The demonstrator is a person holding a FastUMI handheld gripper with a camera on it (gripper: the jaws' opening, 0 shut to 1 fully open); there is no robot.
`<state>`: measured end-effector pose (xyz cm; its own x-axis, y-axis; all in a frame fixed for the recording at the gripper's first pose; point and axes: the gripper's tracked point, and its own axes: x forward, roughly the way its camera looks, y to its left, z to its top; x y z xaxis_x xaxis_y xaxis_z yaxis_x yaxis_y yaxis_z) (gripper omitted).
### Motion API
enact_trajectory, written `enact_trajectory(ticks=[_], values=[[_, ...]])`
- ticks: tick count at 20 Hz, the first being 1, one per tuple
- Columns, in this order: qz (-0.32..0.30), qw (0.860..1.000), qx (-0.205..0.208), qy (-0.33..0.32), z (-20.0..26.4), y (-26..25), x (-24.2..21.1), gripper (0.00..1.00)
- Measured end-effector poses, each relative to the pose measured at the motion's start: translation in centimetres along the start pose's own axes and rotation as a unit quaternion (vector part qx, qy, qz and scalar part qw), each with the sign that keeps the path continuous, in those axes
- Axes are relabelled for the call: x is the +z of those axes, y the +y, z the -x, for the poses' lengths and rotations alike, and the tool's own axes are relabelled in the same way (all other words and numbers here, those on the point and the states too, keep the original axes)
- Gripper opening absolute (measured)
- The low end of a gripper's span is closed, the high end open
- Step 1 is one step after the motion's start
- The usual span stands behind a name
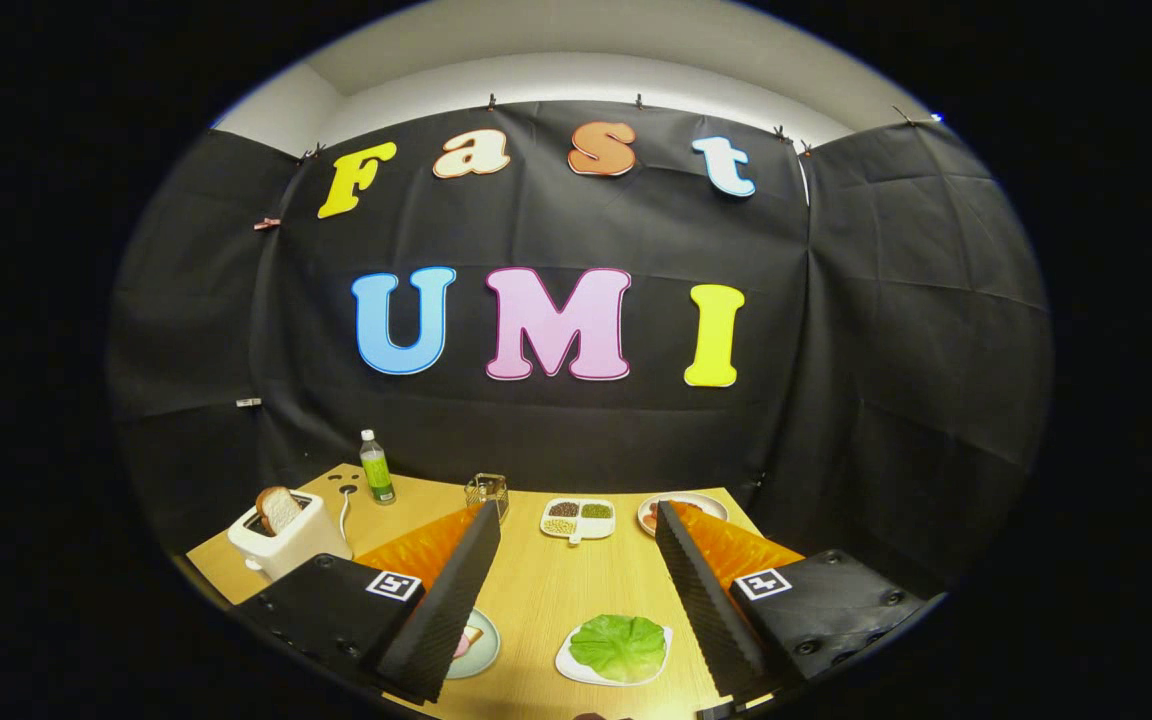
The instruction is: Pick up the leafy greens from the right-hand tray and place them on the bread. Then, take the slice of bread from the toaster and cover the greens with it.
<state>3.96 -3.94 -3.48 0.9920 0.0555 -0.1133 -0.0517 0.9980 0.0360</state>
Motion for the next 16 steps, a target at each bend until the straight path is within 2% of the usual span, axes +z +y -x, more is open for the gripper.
enact_trajectory(ticks=[6, 11, 16], values=[[-0.007, 0.999, 0.019, 0.029, -2.3, -1.7, -3.6, 0.98], [-0.012, 0.993, 0.012, 0.114, -4.2, -4.3, -12.1, 0.98], [-0.001, 0.978, 0.017, 0.206, -5.2, -5.3, -19.9, 0.98]])
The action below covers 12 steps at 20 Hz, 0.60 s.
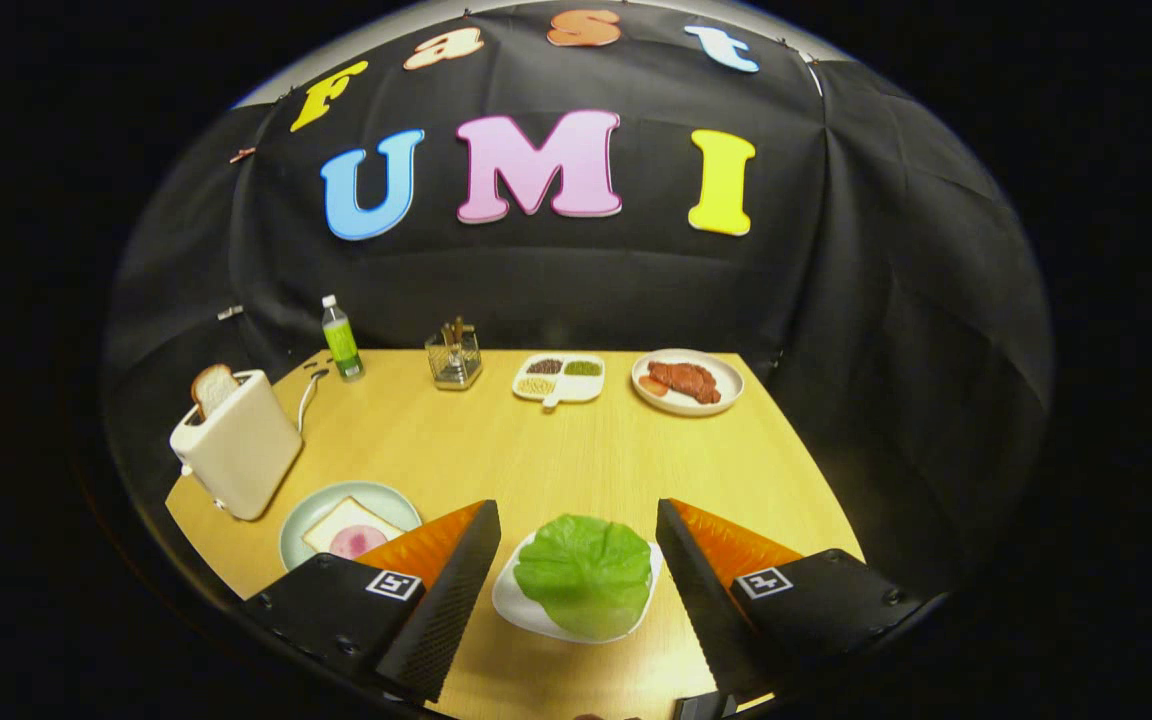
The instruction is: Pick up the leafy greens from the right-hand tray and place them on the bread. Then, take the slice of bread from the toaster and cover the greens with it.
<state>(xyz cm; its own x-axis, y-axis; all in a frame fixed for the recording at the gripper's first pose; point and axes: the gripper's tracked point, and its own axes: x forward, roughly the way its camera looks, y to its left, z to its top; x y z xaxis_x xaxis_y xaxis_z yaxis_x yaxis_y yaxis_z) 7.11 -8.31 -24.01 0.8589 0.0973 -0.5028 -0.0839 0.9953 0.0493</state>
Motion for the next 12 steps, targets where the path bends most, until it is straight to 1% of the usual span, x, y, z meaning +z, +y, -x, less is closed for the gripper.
enact_trajectory(ticks=[4, 7, 12], values=[[0.016, 0.998, 0.011, 0.061, -2.9, -0.1, -4.6, 0.98], [0.023, 0.993, 0.026, 0.111, -5.0, 0.3, -7.9, 0.98], [0.034, 0.985, 0.035, 0.167, -7.4, -0.2, -11.3, 0.98]])
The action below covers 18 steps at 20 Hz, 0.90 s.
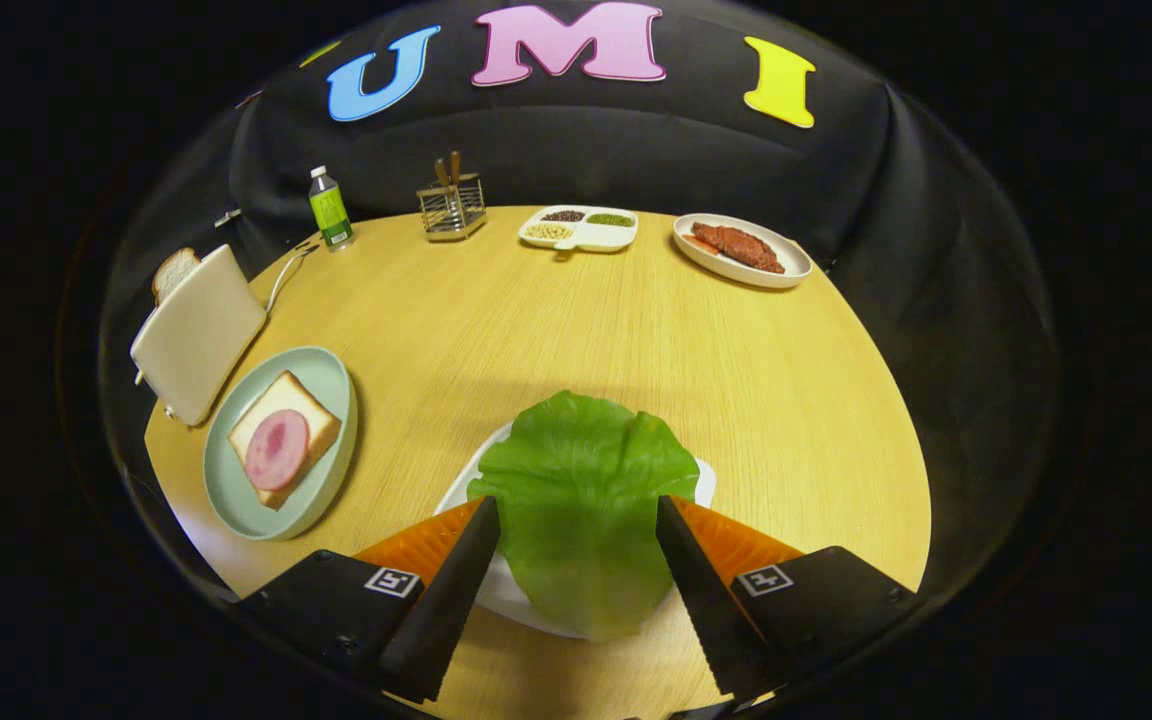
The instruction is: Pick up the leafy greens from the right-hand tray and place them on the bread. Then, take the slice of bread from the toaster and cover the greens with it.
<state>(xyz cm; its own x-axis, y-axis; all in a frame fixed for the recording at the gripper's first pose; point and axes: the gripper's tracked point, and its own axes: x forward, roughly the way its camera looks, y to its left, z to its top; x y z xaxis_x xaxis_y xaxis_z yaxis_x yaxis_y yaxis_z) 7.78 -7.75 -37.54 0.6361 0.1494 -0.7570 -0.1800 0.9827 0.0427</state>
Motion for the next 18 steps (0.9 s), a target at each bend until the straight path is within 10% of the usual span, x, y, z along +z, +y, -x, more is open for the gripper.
enact_trajectory(ticks=[11, 18], values=[[-0.003, 1.0, 0.006, 0.016, -1.0, 0.46, -0.63, 0.8], [-0.028, 0.999, 0.003, 0.03, -1.24, -0.22, -0.57, 0.24]])
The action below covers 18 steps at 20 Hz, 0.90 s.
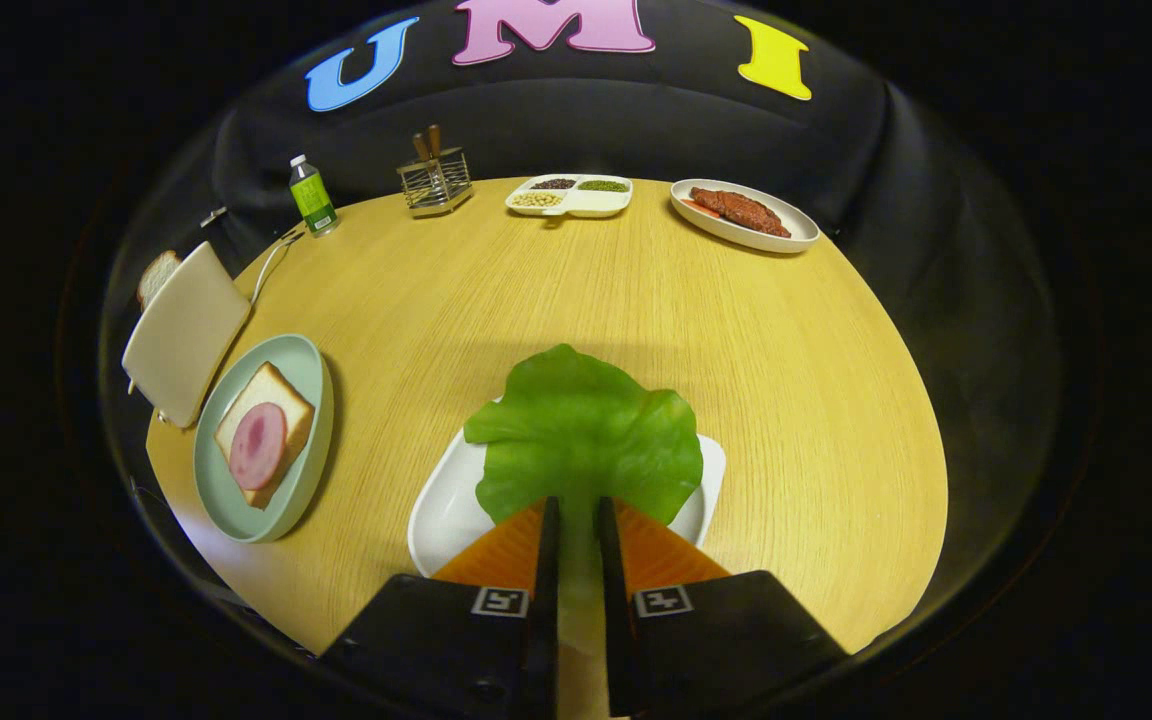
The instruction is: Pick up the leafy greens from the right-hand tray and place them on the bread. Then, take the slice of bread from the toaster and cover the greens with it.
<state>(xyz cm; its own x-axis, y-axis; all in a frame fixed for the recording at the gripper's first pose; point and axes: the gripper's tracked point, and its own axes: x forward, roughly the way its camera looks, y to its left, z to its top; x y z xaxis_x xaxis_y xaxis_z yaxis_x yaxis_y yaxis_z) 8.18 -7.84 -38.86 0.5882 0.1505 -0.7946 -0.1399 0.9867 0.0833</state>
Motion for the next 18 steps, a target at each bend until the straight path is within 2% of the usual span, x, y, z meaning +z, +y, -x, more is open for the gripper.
enact_trajectory(ticks=[3, 4, 8, 18], values=[[-0.02, 1.0, 0.007, 0.018, 0.1, -0.2, 0.0, 0.09], [-0.023, 0.999, 0.008, 0.021, 0.0, -0.1, 0.1, 0.08], [-0.02, 1.0, 0.008, 0.015, 1.1, 0.6, 1.0, 0.07], [-0.02, 0.998, 0.004, -0.067, 8.4, 4.3, 7.5, 0.07]])
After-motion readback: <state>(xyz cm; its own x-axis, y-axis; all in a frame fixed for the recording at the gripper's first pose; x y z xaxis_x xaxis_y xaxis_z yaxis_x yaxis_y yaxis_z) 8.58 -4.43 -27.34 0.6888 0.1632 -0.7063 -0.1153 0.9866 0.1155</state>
